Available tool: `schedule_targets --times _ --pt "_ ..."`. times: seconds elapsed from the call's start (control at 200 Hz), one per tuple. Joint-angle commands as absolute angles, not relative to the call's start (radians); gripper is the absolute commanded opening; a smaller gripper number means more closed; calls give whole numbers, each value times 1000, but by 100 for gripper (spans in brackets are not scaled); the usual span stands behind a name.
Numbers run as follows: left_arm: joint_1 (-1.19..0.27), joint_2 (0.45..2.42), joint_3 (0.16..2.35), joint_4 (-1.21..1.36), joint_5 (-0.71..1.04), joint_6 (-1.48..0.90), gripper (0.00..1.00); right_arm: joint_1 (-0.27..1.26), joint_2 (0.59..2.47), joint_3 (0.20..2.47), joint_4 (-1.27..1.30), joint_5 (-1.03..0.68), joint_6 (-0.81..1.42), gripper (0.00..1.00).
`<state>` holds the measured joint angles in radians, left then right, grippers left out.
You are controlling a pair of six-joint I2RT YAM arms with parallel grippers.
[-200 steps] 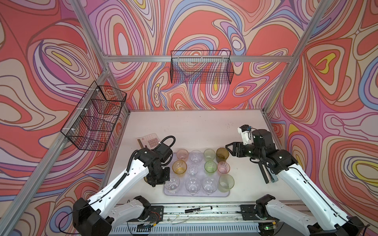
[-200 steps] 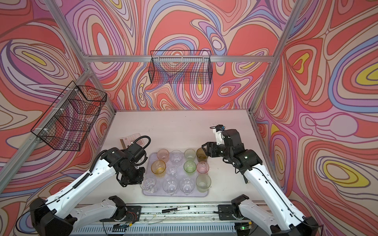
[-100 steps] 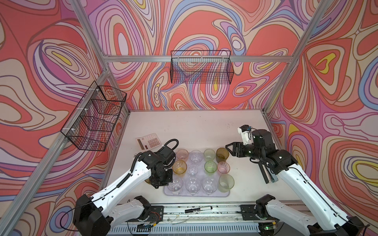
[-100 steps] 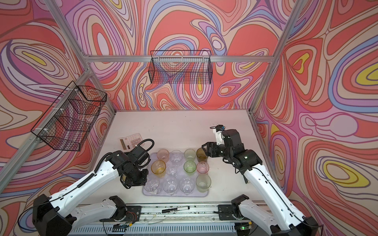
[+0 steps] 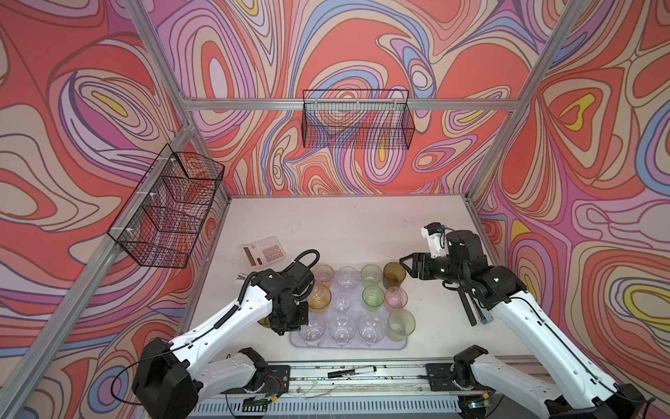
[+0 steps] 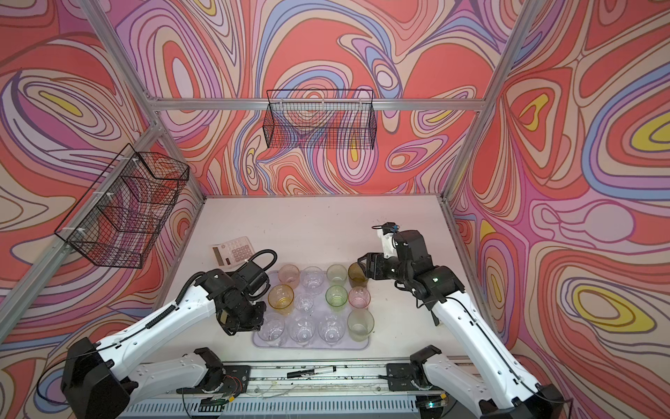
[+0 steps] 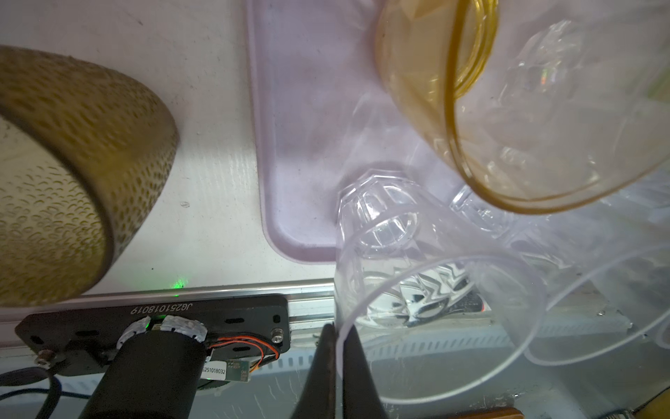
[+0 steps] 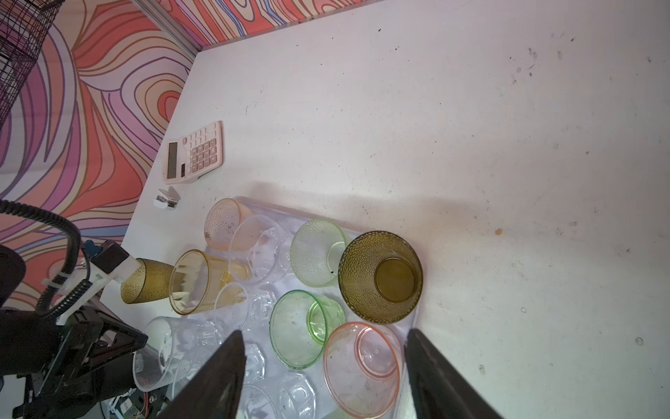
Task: Place the glasses into the tray
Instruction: 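Lower the clear glass onto the tray's nearest corner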
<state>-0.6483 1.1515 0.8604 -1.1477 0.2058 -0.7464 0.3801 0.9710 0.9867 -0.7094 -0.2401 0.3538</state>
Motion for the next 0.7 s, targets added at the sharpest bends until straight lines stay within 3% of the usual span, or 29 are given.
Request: schedule_targets --times 0.0,0.336,0.611,0.691 --pt "-658 1161 849 -1128 217 -770 0 377 963 973 -698 -241 356 72" --pt "-662 1187 853 -1132 214 -759 0 377 964 976 -704 -235 353 72" --pt "-665 1188 871 -1161 198 -753 10 377 969 977 -701 -238 349 72" --pt "-665 1182 876 -1169 193 -753 17 377 971 978 -699 -238 347 72"
